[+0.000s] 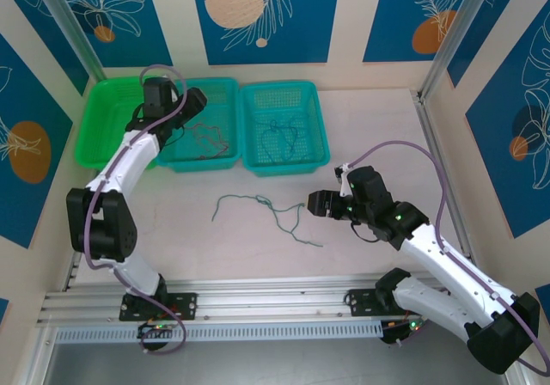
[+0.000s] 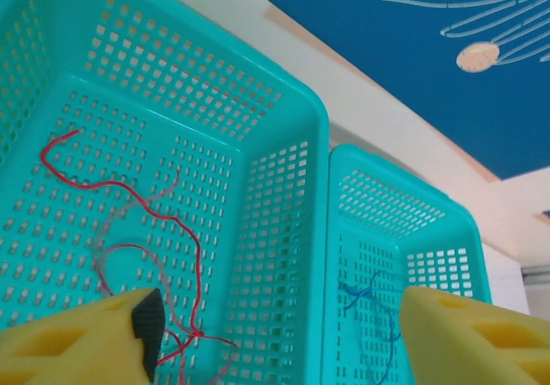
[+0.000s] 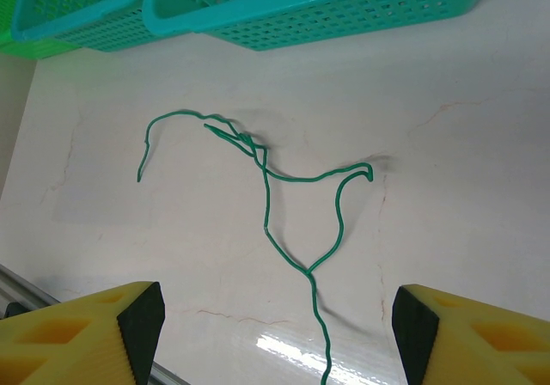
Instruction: Untangle the cables
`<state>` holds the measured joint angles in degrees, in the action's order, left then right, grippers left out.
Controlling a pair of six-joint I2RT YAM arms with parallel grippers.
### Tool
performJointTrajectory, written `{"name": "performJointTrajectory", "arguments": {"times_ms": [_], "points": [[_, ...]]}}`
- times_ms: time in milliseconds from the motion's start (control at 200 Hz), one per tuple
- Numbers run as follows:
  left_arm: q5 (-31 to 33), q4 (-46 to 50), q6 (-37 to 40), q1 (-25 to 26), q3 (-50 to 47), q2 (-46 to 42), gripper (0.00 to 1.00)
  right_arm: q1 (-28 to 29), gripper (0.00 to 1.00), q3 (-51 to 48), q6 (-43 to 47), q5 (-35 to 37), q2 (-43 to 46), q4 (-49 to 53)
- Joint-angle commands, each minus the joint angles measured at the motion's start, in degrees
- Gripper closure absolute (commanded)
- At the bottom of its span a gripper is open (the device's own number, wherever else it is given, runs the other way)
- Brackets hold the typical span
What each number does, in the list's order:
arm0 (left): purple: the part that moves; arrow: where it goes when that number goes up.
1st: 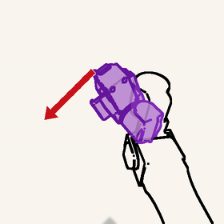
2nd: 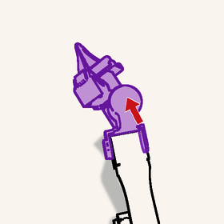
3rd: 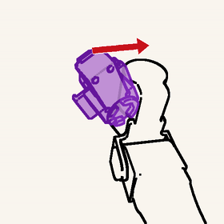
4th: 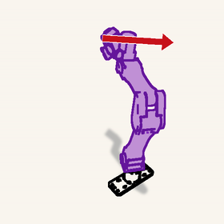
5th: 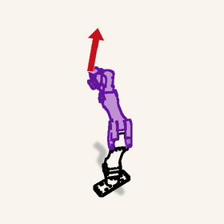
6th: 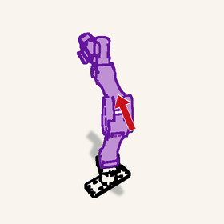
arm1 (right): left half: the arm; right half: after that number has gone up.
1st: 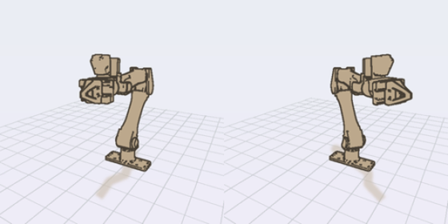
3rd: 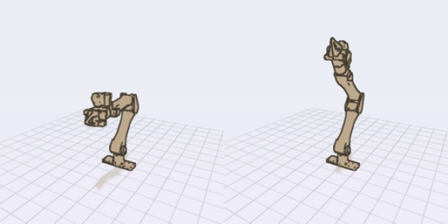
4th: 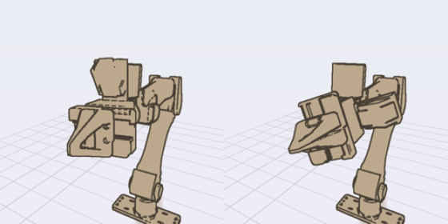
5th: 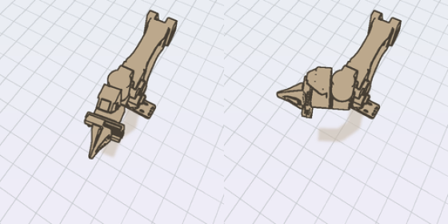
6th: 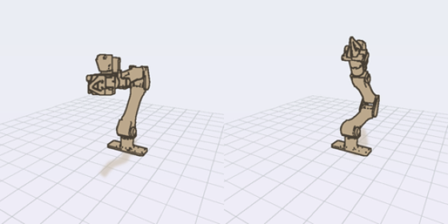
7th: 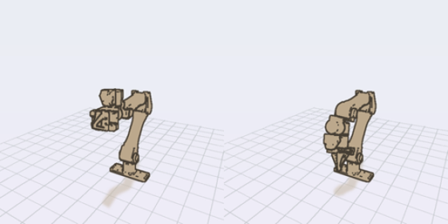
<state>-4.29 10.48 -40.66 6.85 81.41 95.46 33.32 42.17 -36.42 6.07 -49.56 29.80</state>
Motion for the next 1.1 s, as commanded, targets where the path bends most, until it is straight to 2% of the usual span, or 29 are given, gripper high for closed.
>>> {"name": "performJointTrajectory", "arguments": {"times_ms": [0,150,290,370,540,630,885,1090], "points": [[1.21,-0.57,-0.75,-0.35,-0.97,-4.23,0.25,-0.36,0.27,1.36,0.25,0.97,0.7,1.06],[-2.17,-1.48,-3.99,0.19,-5.13,-10.43,0.25,-0.39,0.27,0.65,-0.39,0.34,0.39,-0.49],[-2.39,-4.01,-9.17,3.77,-14.1,-19.3,0.27,-0.44,0.27,0.37,-1.14,-0.85,-0.79,-2.19],[-1.35,-4.62,-12.39,7.32,-19.85,-24.48,0.29,-0.32,0.27,0.37,-1.28,-1.89,-1.82,-3.08],[5.62,-7.87,-17.72,19.31,-33.51,-34.49,0.3,0.72,0.27,0.79,-0.66,-5.3,-5.09,-5.46],[7.55,-8.05,-19.01,22.54,-39.43,-37.57,0.3,2.29,0.27,2.27,-0.12,-6.25,-7.66,-5.25],[8.74,-1.27,-16.15,23.4,-48.66,-38.34,0.3,10.79,0.28,8.83,3.15,-4.37,-20.53,-0.49],[12.82,-0.43,-12.54,23.4,-49.49,-32.31,0.29,17.28,0.29,16.24,0.51,9.27,-35.81,1.6]]}}
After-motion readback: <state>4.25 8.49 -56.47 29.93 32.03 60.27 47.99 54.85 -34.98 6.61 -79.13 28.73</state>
